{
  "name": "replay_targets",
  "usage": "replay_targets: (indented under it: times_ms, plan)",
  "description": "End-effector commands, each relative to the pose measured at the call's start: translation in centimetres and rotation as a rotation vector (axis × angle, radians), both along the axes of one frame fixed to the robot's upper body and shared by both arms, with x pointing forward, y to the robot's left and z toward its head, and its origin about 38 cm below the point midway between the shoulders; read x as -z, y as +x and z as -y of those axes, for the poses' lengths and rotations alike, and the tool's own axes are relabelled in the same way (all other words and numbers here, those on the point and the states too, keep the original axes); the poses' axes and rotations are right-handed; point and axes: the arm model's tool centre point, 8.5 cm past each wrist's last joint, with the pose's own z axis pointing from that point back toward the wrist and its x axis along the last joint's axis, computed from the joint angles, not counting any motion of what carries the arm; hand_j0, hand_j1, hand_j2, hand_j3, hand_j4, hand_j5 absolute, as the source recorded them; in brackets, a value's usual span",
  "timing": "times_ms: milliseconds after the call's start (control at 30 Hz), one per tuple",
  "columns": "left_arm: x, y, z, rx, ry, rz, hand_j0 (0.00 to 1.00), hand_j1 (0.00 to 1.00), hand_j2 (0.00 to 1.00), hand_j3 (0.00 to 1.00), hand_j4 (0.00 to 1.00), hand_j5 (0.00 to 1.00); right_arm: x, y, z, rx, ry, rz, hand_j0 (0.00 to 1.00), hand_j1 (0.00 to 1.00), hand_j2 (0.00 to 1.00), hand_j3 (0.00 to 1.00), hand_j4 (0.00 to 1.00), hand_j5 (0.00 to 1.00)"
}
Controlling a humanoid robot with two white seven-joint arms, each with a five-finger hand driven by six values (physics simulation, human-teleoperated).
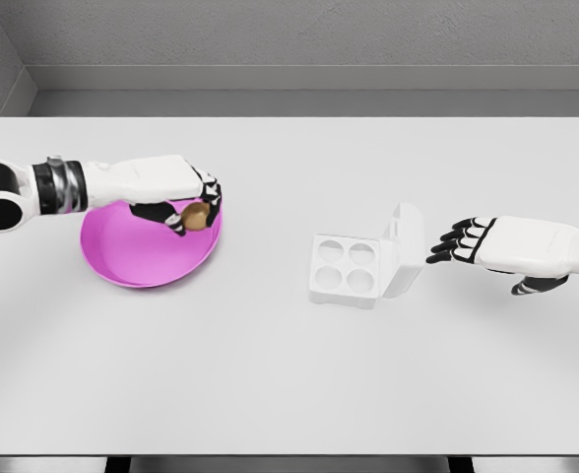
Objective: Pack egg into the box and close the box lid
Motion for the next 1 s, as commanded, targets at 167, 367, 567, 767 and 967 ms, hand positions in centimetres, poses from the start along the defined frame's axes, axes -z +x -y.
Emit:
replay_targets:
  times_ms: [167, 367, 567, 767, 967]
  plan:
    - [-0.4, -1.1, 4.6, 0.107, -0.054, 0.012, 0.3, 0.3, 0.3, 0.3, 0.3, 0.3, 0.0, 0.0, 0.0, 0.003, 0.004, -0.002, 1.0, 1.0, 1.0, 1.0, 1.0, 1.0]
    - [-2.5, -5.0, 16.2, 0.402, -0.138, 0.055, 0.3, 0.3, 0.3, 0.3, 0.3, 0.3, -0.1, 0.0, 0.0, 0.001, 0.004, -0.001, 1.0, 1.0, 1.0, 1.0, 1.0, 1.0]
    - [-3.0, -4.1, 17.2, 0.399, -0.14, 0.062, 0.3, 0.3, 0.3, 0.3, 0.3, 0.3, 0.0, 0.0, 0.0, 0.003, 0.004, -0.002, 1.0, 1.0, 1.0, 1.0, 1.0, 1.0]
    - [-1.2, -0.8, 15.0, 0.273, -0.121, 0.007, 0.46, 0.46, 0.46, 0.46, 0.46, 0.46, 0.0, 0.0, 0.0, 0.003, 0.004, -0.002, 1.0, 1.0, 1.0, 1.0, 1.0, 1.0]
    - [-1.4, -0.4, 14.4, 0.255, -0.128, 0.008, 0.8, 0.8, 0.8, 0.8, 0.8, 0.8, 0.0, 0.0, 0.0, 0.003, 0.004, -0.002, 1.0, 1.0, 1.0, 1.0, 1.0, 1.0]
